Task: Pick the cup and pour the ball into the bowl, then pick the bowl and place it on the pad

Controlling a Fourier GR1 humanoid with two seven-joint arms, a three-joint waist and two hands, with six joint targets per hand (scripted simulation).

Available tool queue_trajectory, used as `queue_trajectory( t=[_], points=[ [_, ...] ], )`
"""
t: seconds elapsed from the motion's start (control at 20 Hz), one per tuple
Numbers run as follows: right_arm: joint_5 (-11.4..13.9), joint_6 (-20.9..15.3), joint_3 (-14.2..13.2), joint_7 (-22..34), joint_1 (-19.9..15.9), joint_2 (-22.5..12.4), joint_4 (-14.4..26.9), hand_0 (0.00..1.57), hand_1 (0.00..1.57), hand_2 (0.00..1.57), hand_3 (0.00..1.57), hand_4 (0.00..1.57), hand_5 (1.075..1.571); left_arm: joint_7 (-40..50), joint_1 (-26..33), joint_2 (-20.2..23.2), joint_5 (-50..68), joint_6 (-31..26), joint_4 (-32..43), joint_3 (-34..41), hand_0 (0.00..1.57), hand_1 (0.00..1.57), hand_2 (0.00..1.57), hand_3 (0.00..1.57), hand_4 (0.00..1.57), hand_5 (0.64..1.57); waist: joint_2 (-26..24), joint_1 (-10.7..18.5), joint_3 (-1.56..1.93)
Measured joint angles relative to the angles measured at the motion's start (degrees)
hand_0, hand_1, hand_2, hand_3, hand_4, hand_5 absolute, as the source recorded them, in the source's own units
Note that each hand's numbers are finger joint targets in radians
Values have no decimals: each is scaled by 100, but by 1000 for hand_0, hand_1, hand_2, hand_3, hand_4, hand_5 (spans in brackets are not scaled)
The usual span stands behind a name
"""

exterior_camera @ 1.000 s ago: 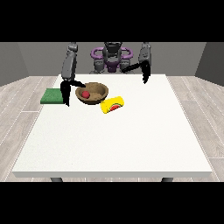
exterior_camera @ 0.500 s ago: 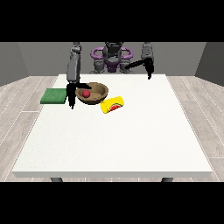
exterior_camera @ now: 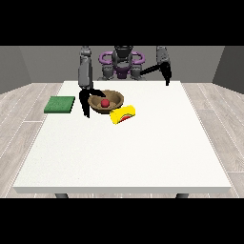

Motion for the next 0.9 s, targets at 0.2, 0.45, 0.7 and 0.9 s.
queue_trajectory(
  t=[0.2,0.45,0.7,0.9],
  points=[
    [285,-525,112,-66,159,-153,66,1571,1571,1571,1571,1054,1551,-11,8,50,59,-143,-112,-24,0,0,0,0,0,1568,-32,164,-100],
    [545,-939,294,385,92,-306,179,1571,1571,1571,1571,1025,1554,91,-47,132,145,-217,-78,92,0,0,0,0,0,1570,-170,173,-91],
    [722,-1287,511,1168,-81,-266,196,1571,1571,1571,1571,1028,1554,-127,90,368,357,-325,263,443,0,0,0,0,0,1570,-356,-94,-20],
    [766,-1289,641,1855,-292,-312,78,1571,1571,1571,1571,1049,1553,-248,216,497,430,-340,550,631,0,0,0,0,0,1571,-583,-335,4]
  ],
)
